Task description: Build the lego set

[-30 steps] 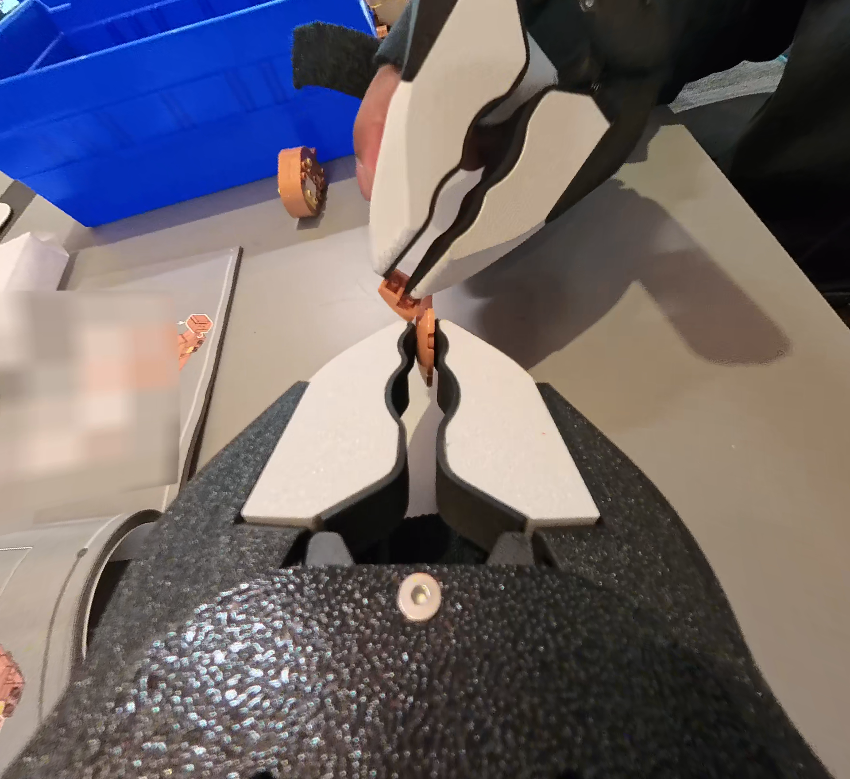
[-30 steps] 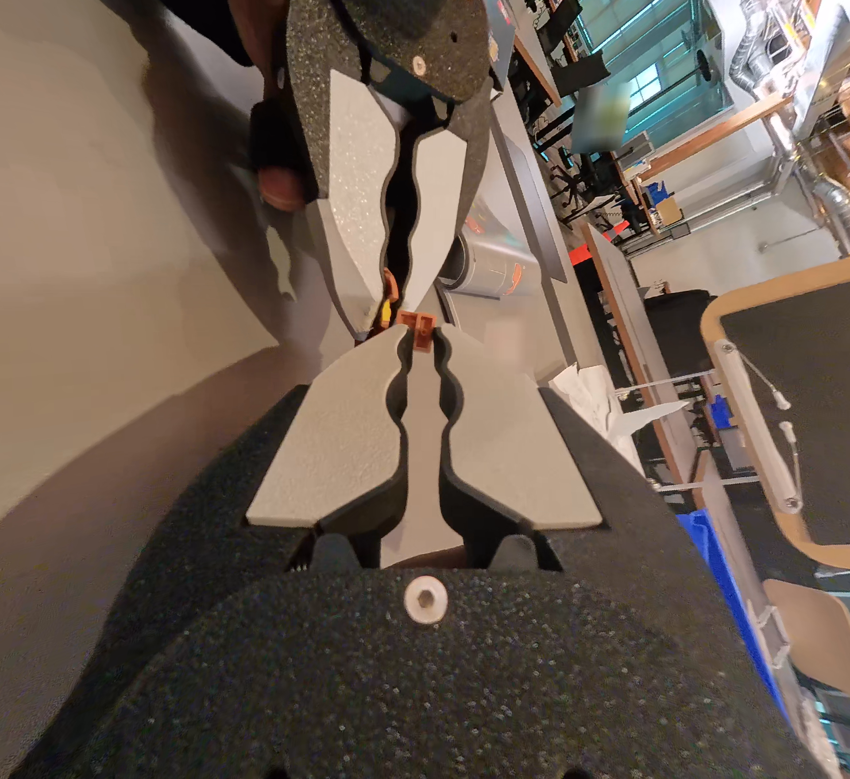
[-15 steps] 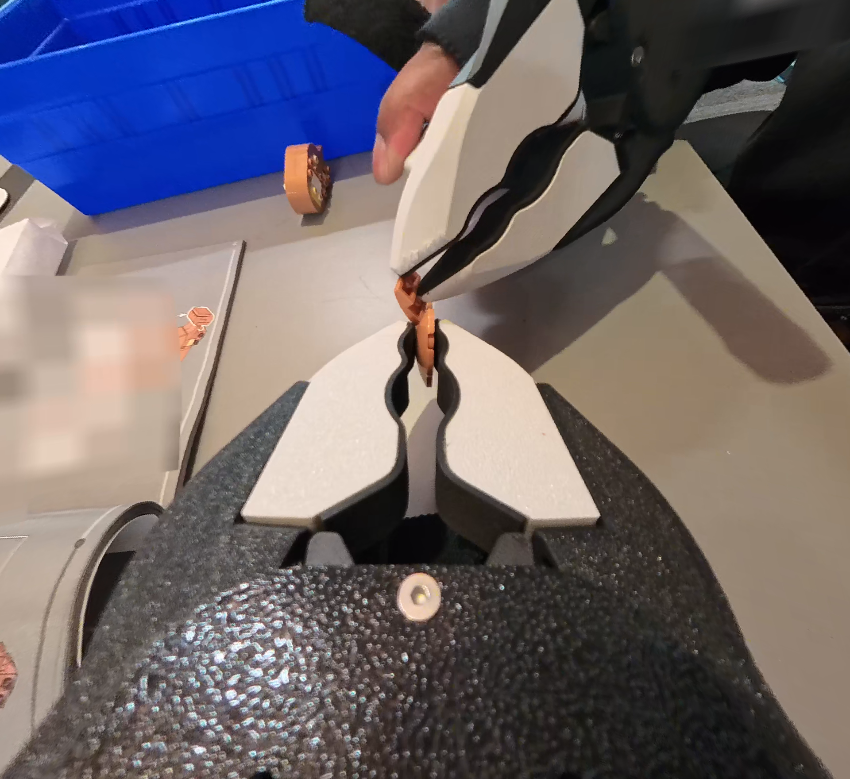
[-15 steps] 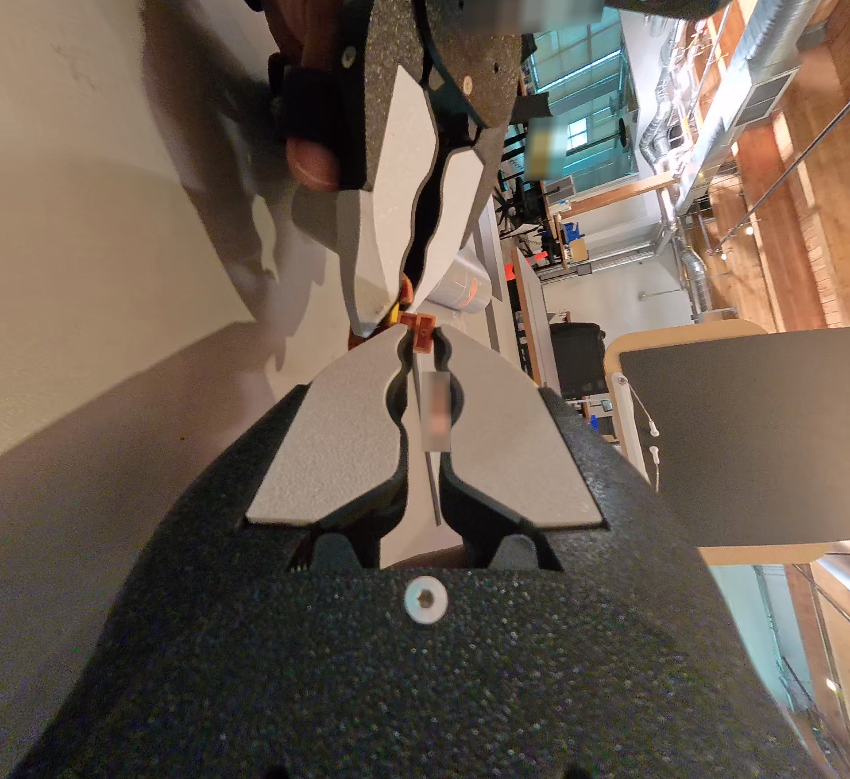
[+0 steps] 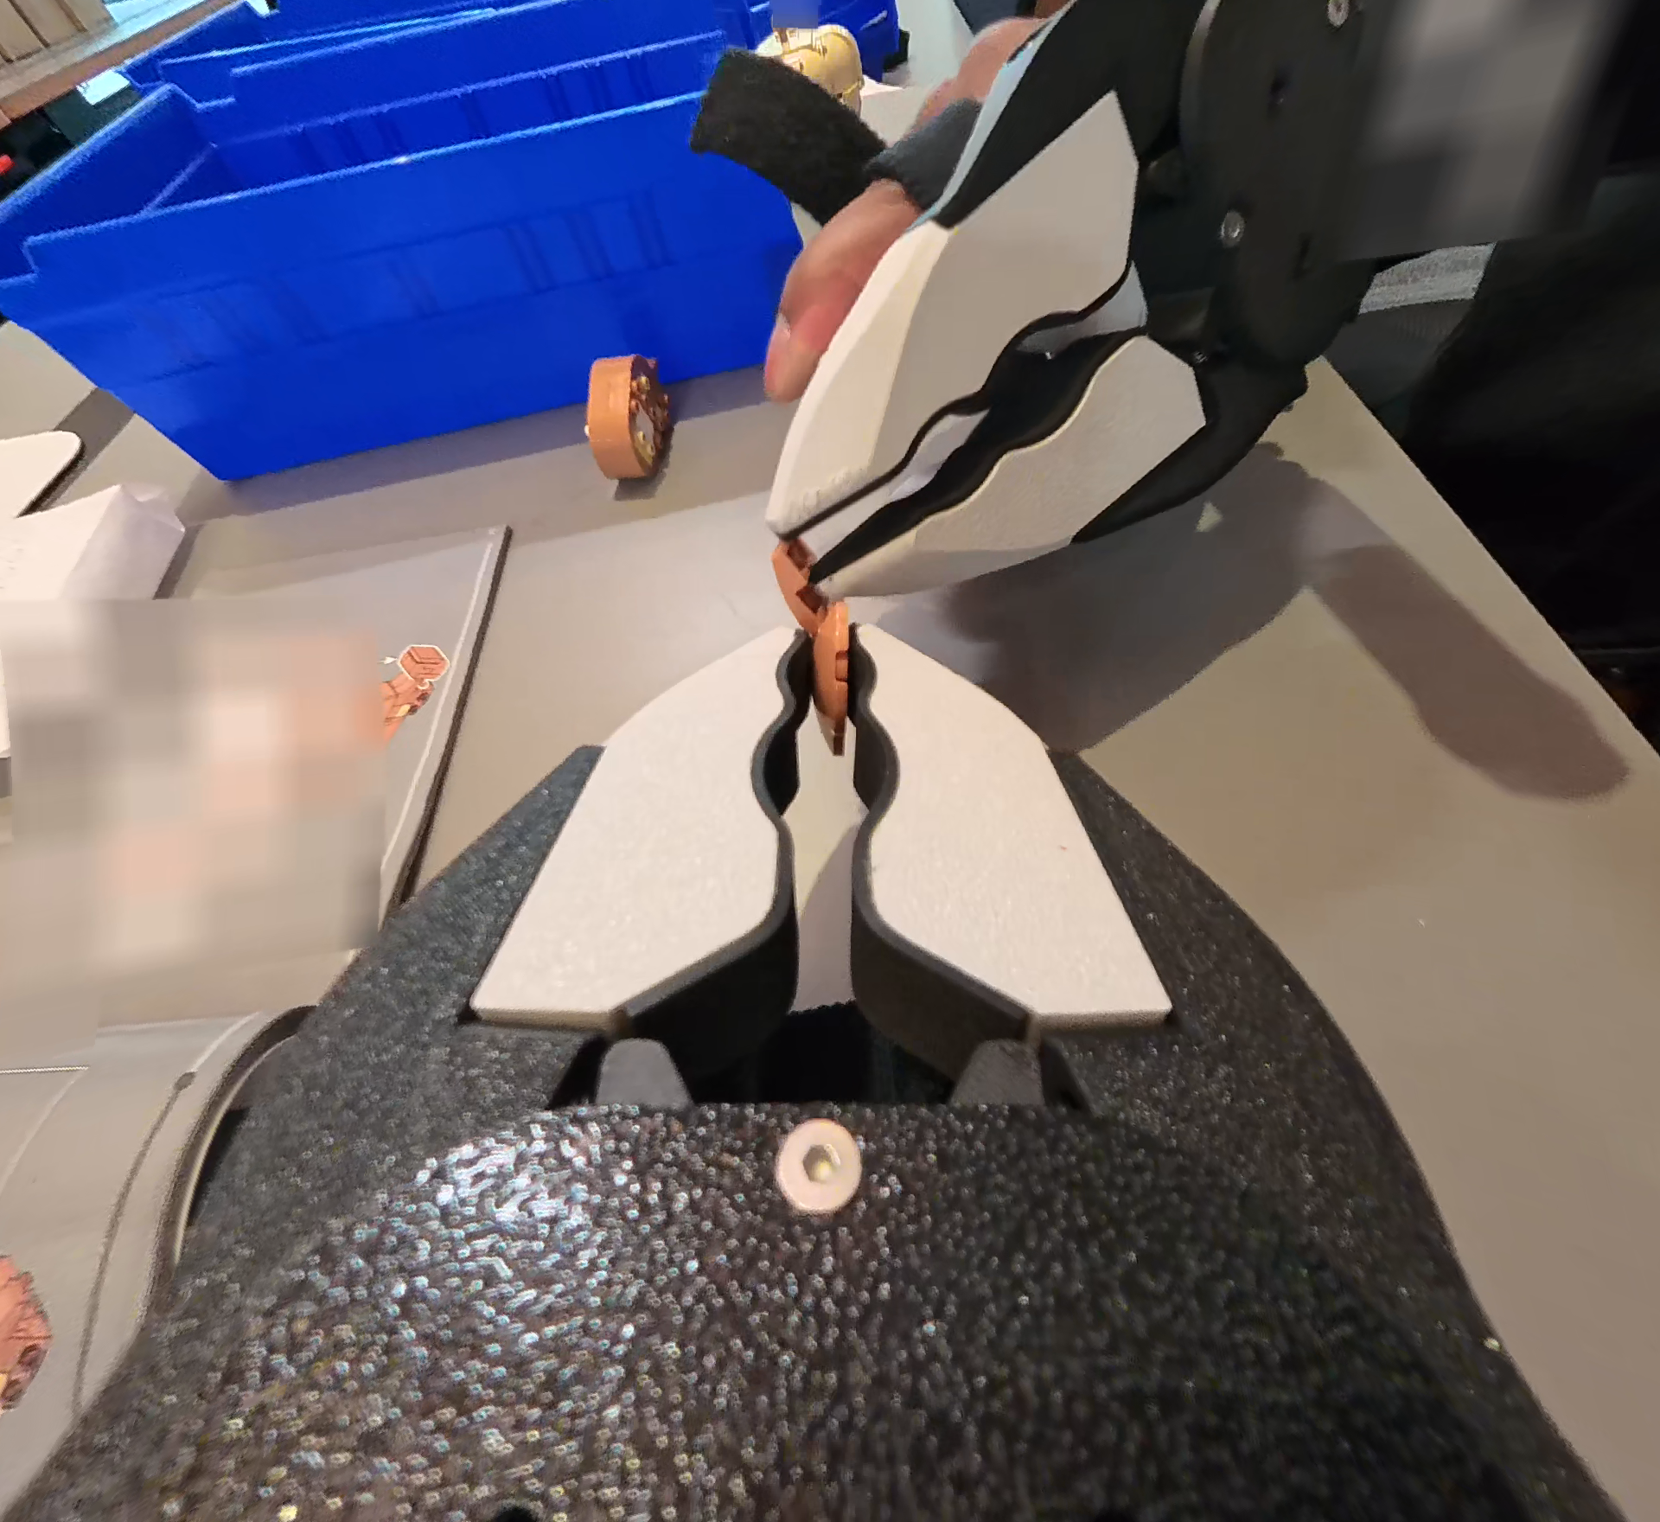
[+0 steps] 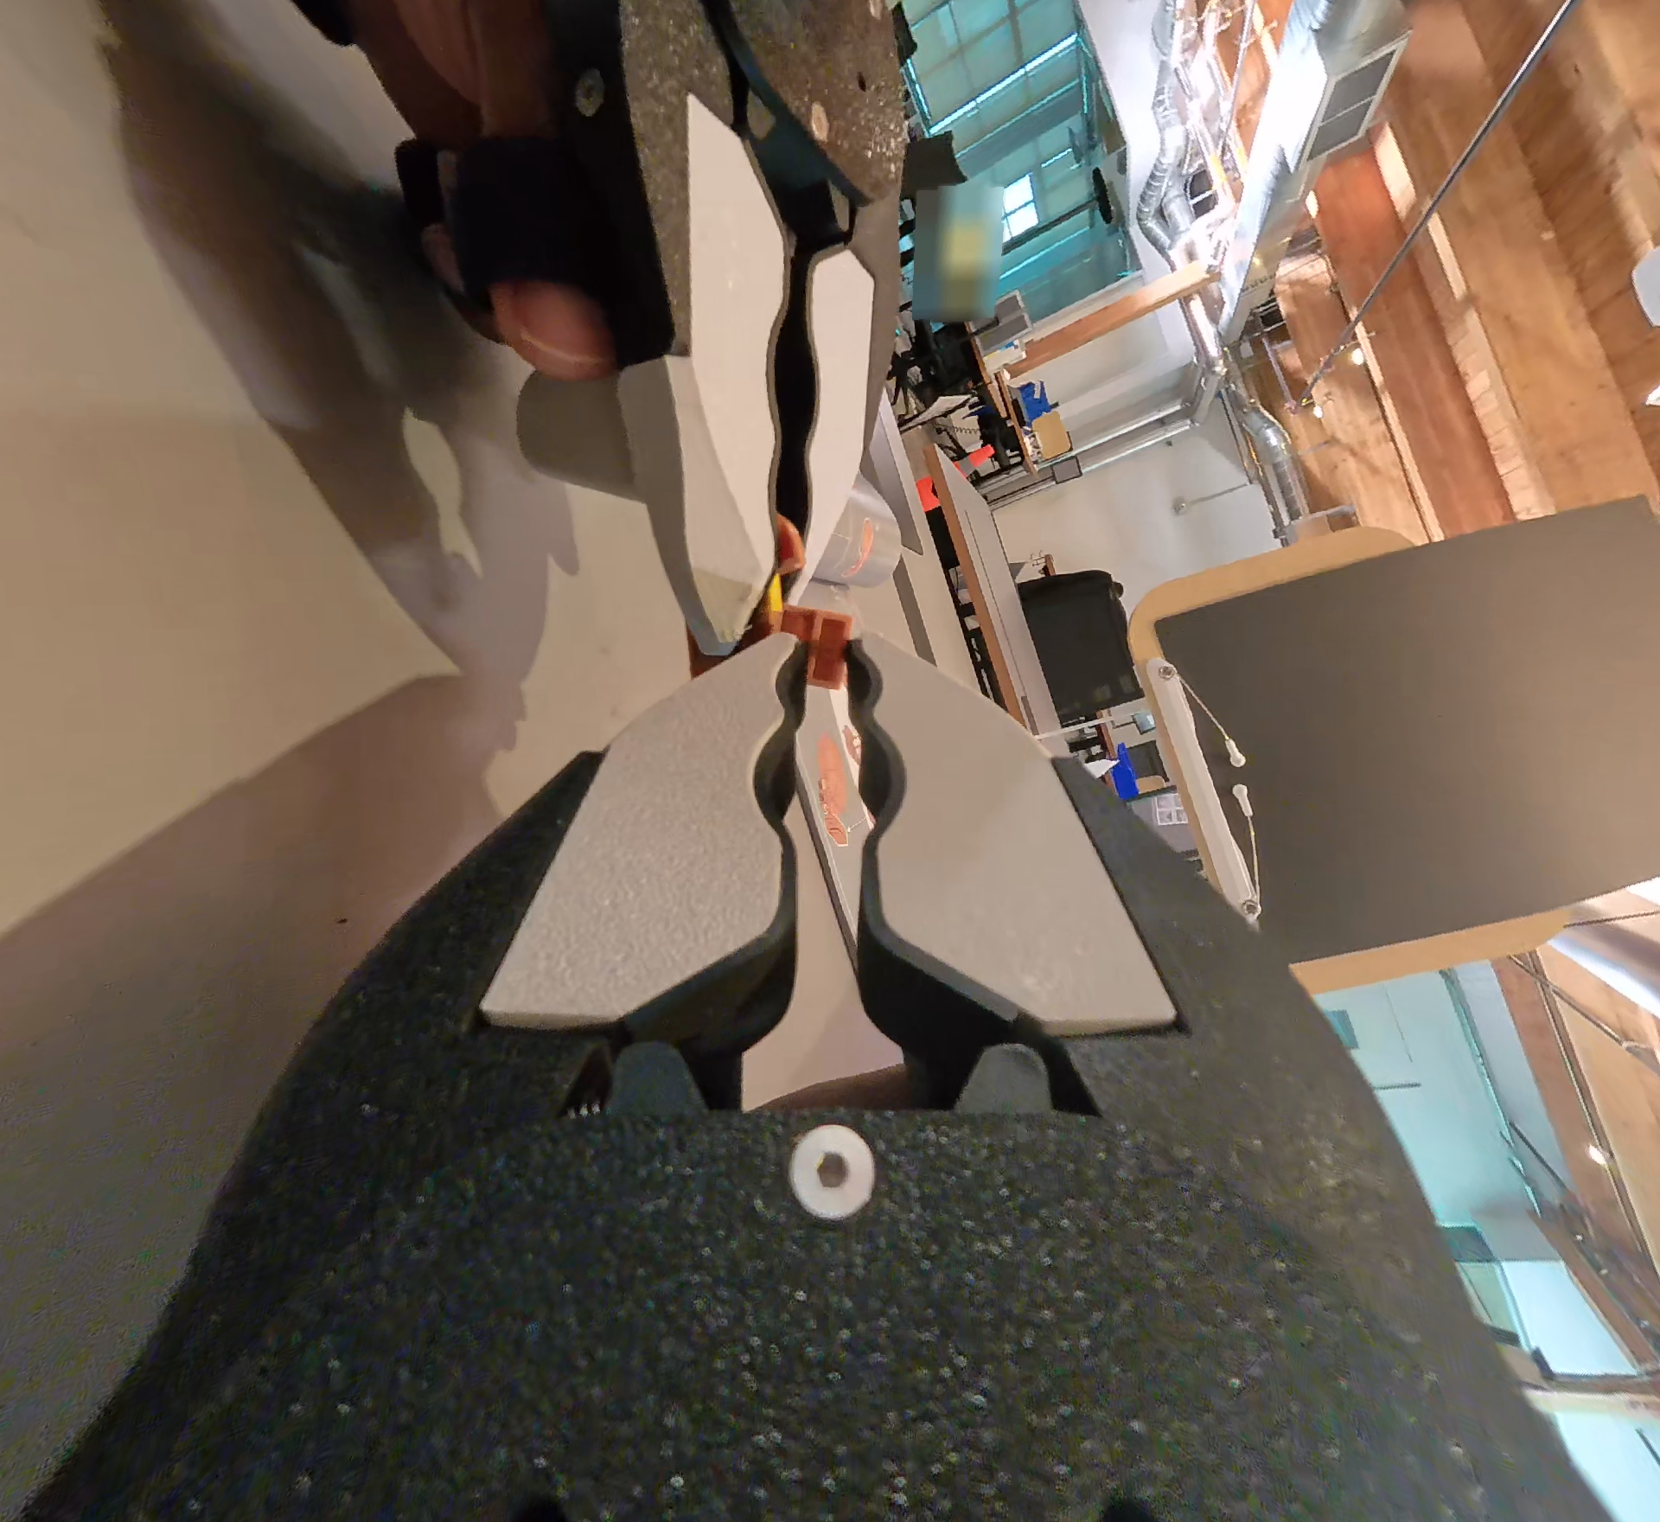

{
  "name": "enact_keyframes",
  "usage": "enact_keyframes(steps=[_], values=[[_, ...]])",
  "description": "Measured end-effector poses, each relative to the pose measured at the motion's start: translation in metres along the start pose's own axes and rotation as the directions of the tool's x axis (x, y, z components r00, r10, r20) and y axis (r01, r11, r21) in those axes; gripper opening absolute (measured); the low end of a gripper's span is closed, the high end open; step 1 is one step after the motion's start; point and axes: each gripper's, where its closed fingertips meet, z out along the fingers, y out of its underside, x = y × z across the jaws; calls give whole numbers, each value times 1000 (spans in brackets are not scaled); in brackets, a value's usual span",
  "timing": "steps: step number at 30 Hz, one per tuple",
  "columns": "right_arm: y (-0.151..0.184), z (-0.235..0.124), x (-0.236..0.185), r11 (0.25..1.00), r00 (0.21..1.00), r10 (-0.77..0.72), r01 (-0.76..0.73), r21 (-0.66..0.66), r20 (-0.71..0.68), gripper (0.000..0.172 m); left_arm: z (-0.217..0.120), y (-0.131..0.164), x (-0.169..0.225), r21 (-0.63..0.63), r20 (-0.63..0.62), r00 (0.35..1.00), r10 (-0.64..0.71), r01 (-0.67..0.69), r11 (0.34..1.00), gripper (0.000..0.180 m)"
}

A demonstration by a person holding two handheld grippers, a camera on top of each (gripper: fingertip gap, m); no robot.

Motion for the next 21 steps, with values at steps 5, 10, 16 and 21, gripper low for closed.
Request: enact_keyframes(steps=[5,10,16,21], values=[[-2,-2,2,1000,1000,18,-18,23,-7,7,-1,-3,-1,22,8,1000,9,-9,1000,6],[-7,-5,1,998,999,34,-35,60,14,4,-3,-7,-3,53,19,1000,9,-10,999,6],[-4,-4,1,994,995,86,-90,67,50,4,-1,-5,1,38,21,998,62,-63,997,6],[-7,-7,0,980,980,171,-181,89,106,4,0,-4,3,30,30,993,112,-113,993,6]])
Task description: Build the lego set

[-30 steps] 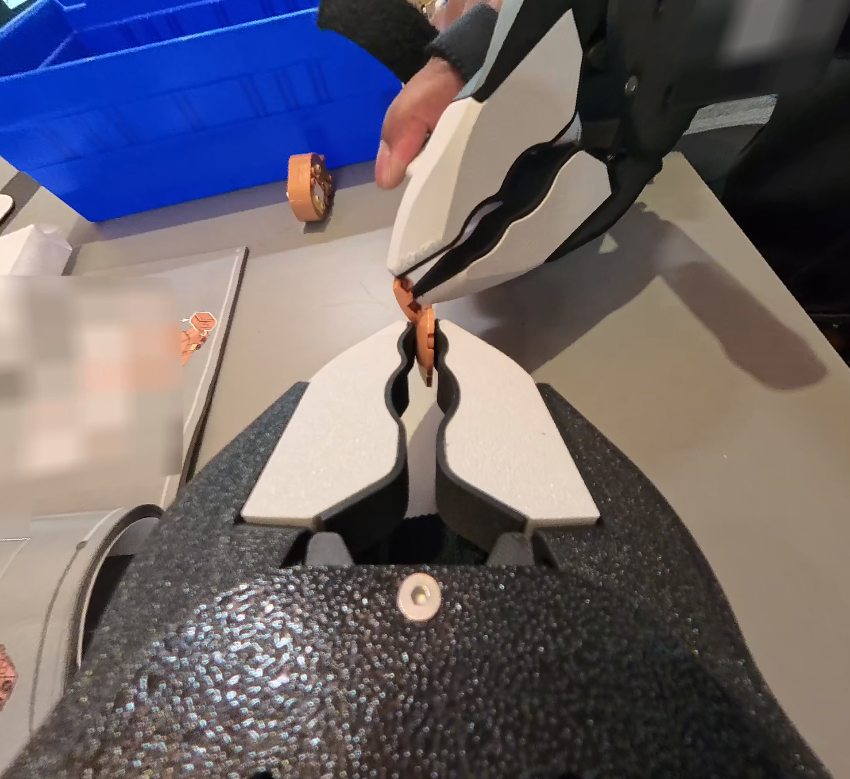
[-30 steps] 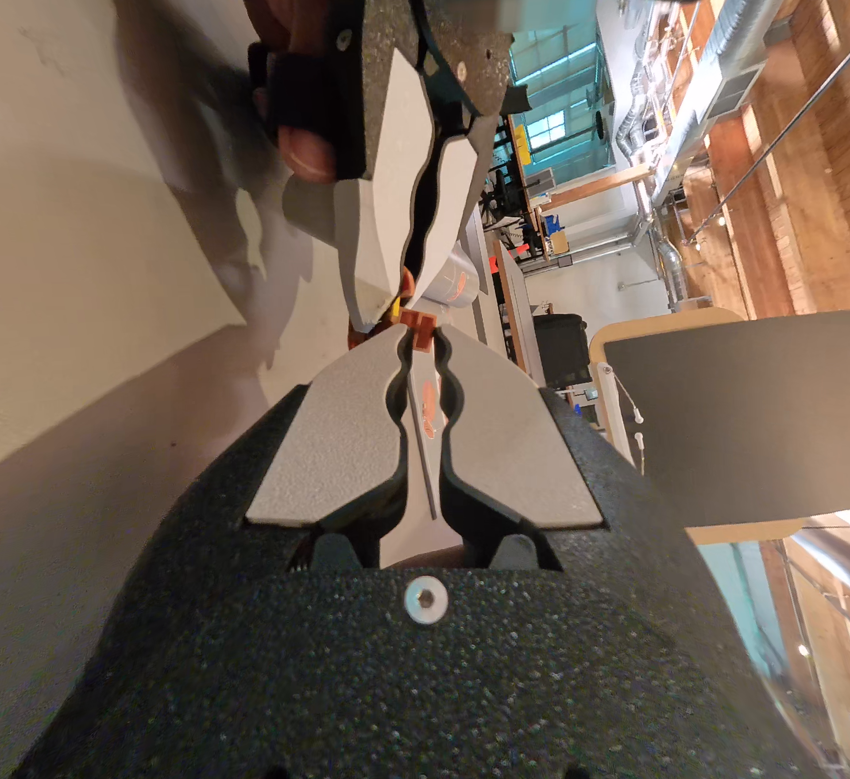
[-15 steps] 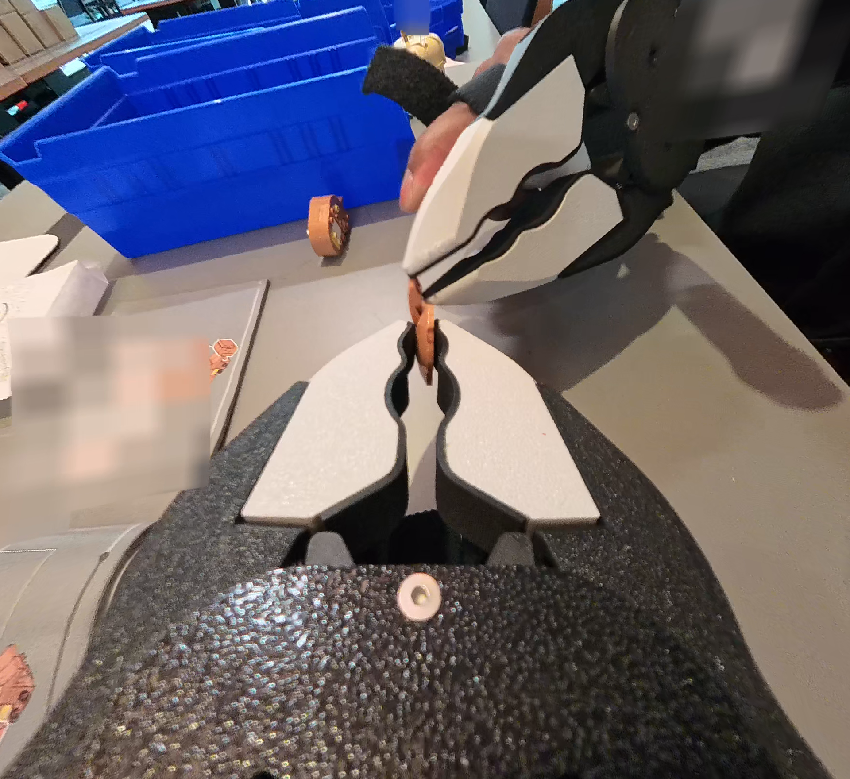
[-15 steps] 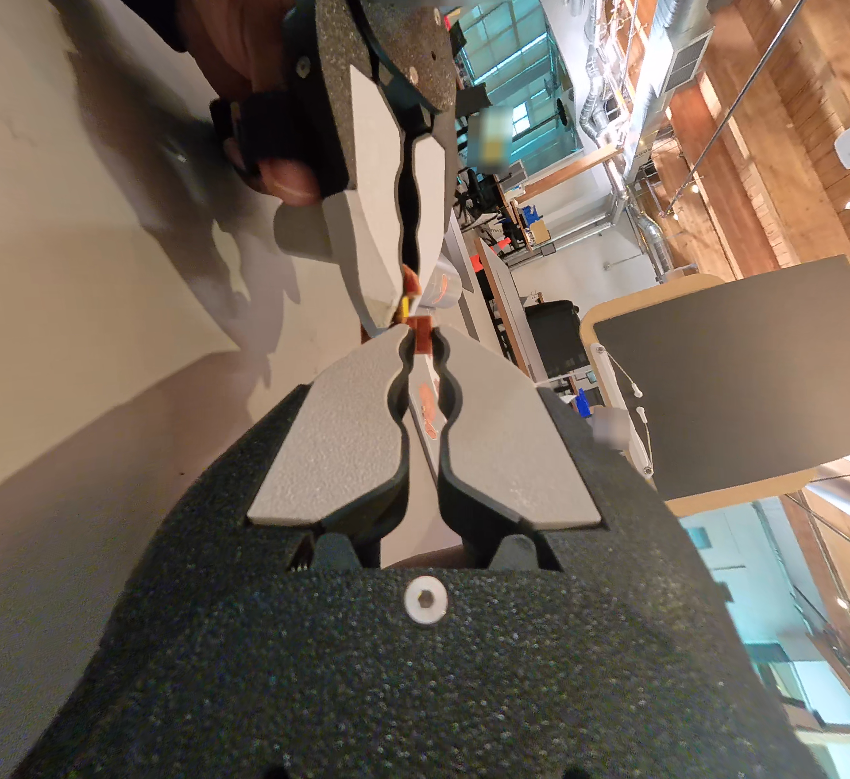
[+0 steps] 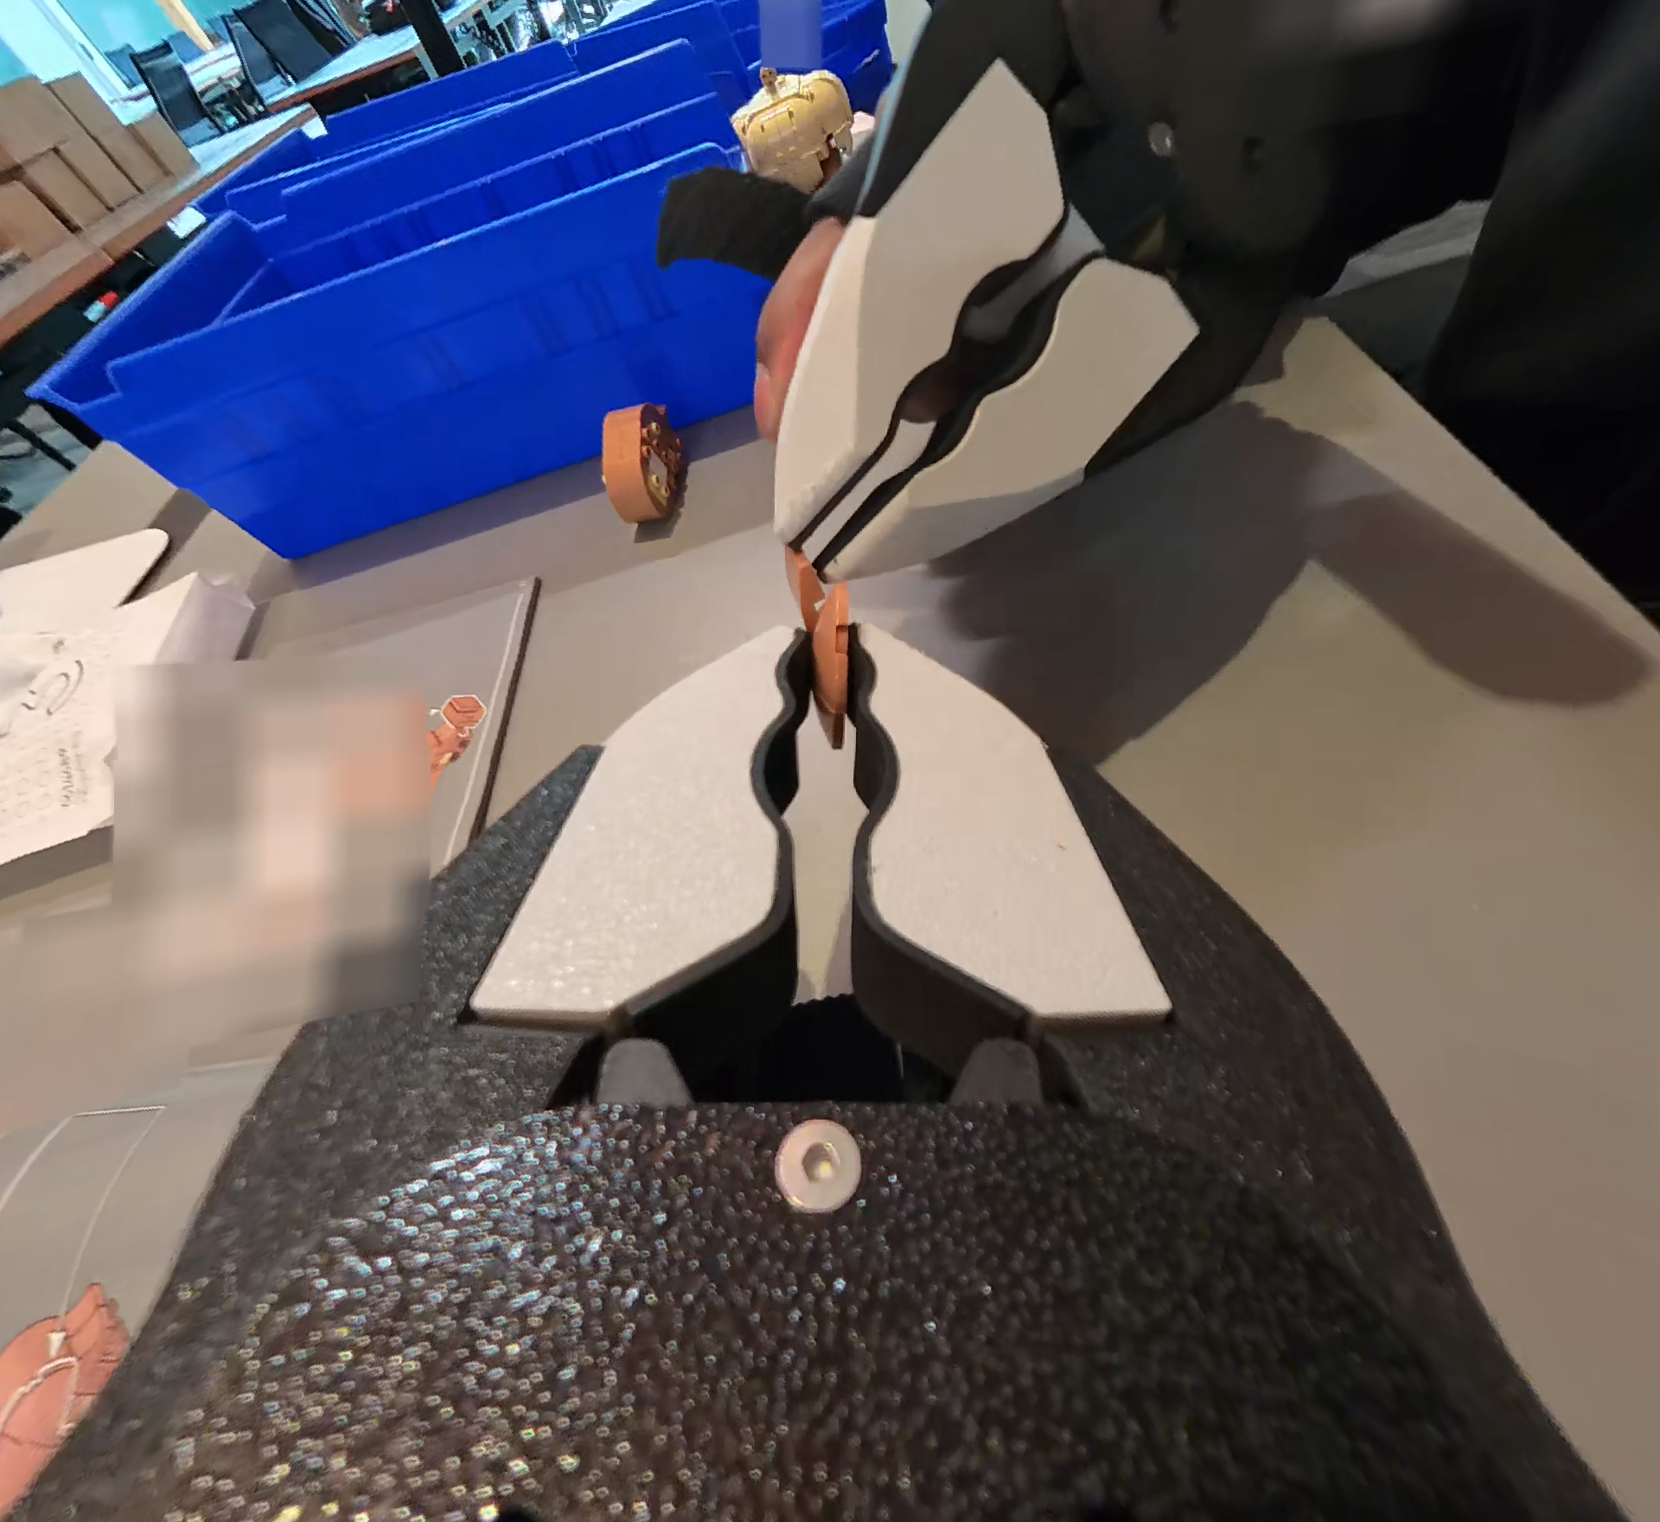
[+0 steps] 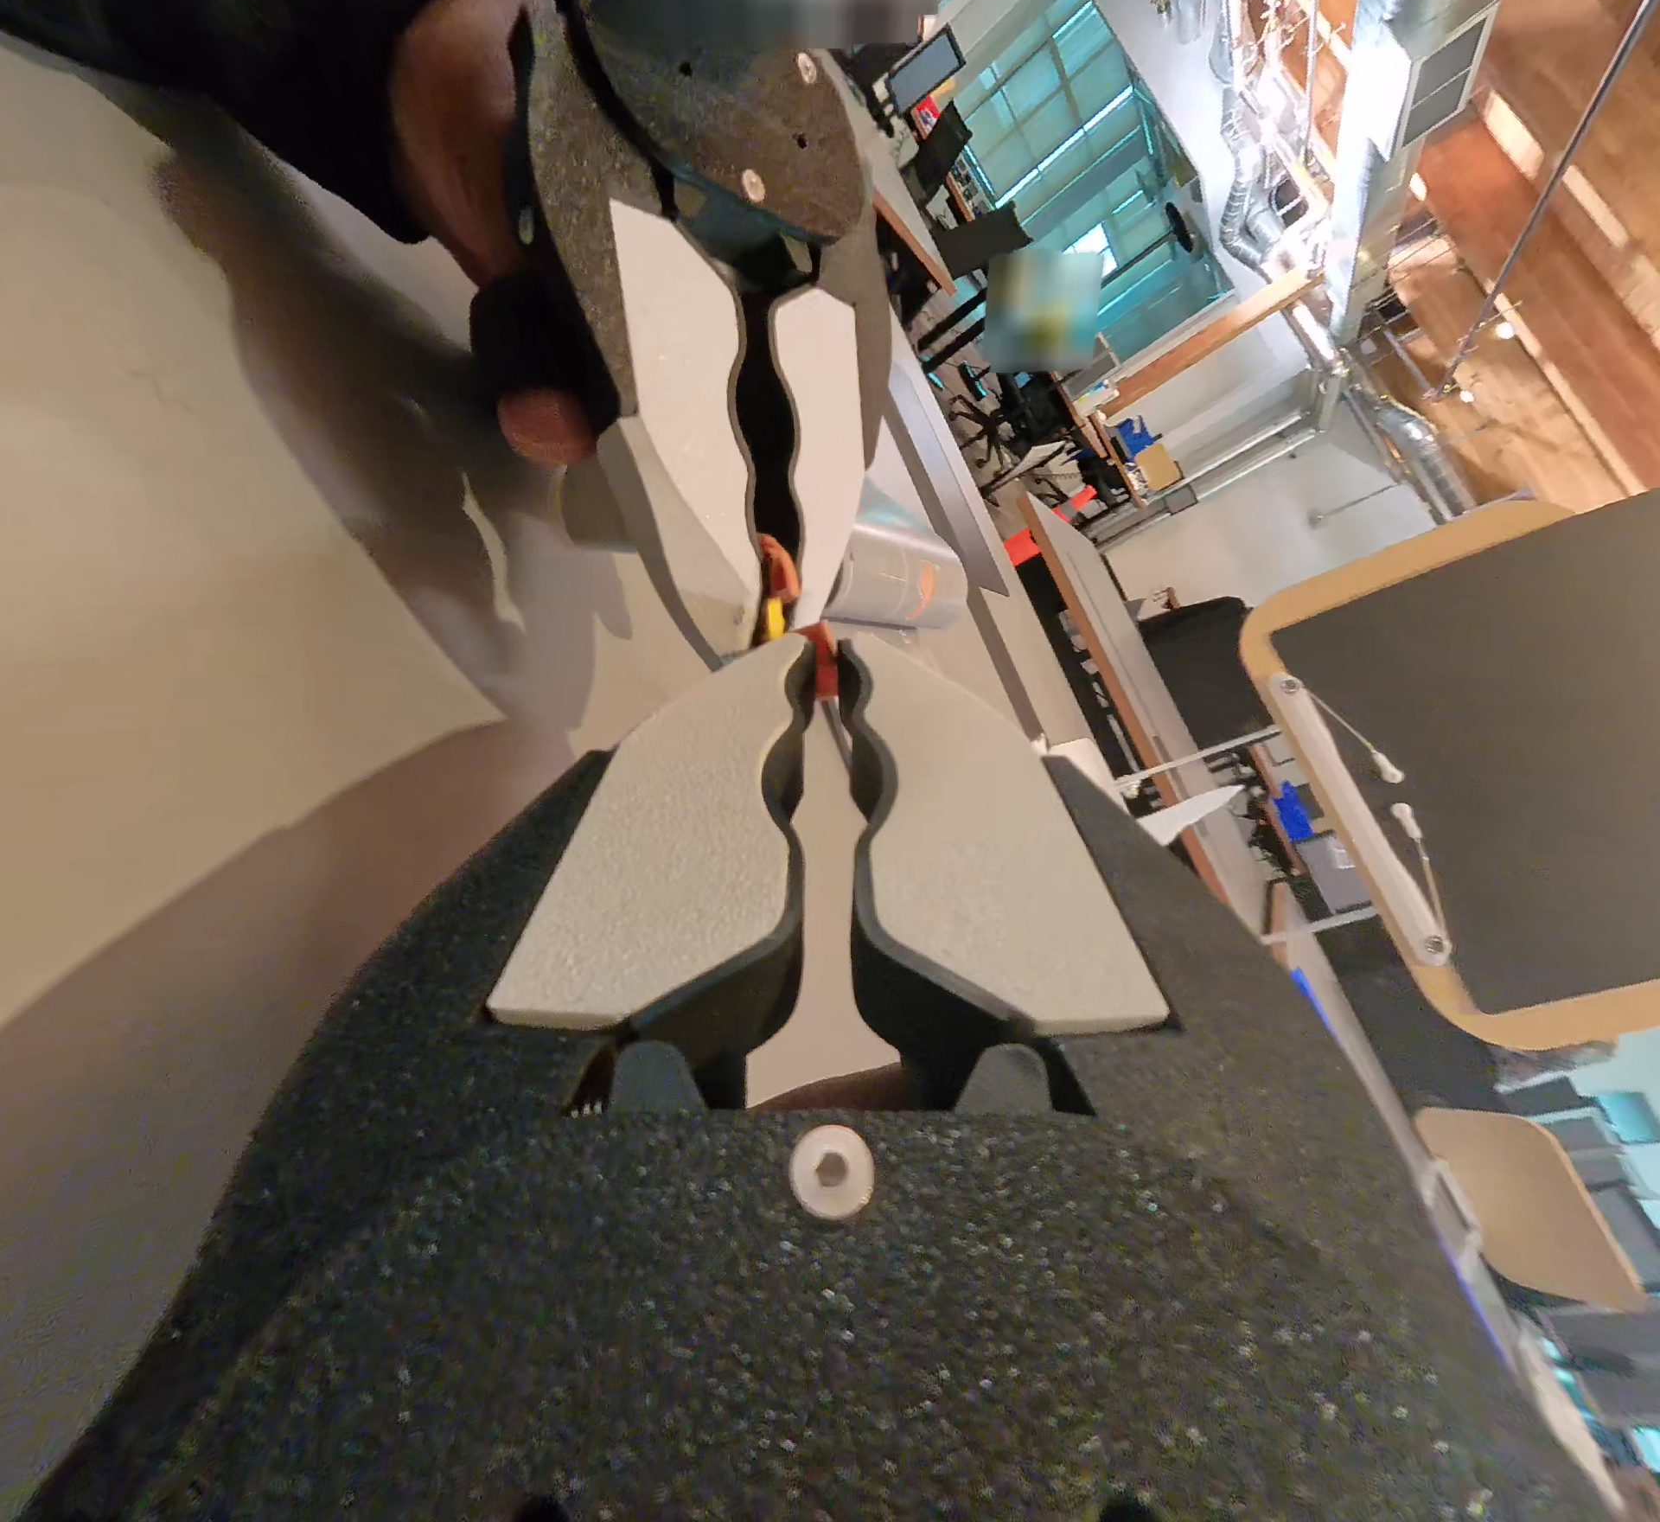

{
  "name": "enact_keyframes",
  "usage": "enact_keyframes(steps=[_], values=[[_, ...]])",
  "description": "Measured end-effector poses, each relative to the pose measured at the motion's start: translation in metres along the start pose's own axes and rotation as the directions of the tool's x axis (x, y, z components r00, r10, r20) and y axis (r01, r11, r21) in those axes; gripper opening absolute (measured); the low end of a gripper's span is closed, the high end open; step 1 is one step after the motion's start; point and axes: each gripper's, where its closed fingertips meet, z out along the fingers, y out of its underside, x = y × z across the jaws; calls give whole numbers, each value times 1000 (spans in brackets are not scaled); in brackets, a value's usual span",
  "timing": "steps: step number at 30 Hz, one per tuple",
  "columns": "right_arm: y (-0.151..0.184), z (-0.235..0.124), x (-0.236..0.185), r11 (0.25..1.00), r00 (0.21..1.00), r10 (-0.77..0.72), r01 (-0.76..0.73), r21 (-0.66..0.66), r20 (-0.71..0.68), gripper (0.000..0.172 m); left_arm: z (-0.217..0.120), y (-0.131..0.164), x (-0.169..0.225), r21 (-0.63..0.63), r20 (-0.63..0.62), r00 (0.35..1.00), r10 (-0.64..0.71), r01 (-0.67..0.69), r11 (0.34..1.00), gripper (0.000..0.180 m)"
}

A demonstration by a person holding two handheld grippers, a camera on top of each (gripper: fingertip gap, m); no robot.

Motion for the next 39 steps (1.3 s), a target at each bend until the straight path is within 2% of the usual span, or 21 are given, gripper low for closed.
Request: enact_keyframes(steps=[21,39], values=[[-15,-8,7,996,1000,16,-13,91,-26,4,-7,-18,-4,111,45,998,45,-49,993,6],[-18,-10,8,994,999,3,0,110,-33,9,-9,-23,-4,135,55,997,53,-60,989,6]])
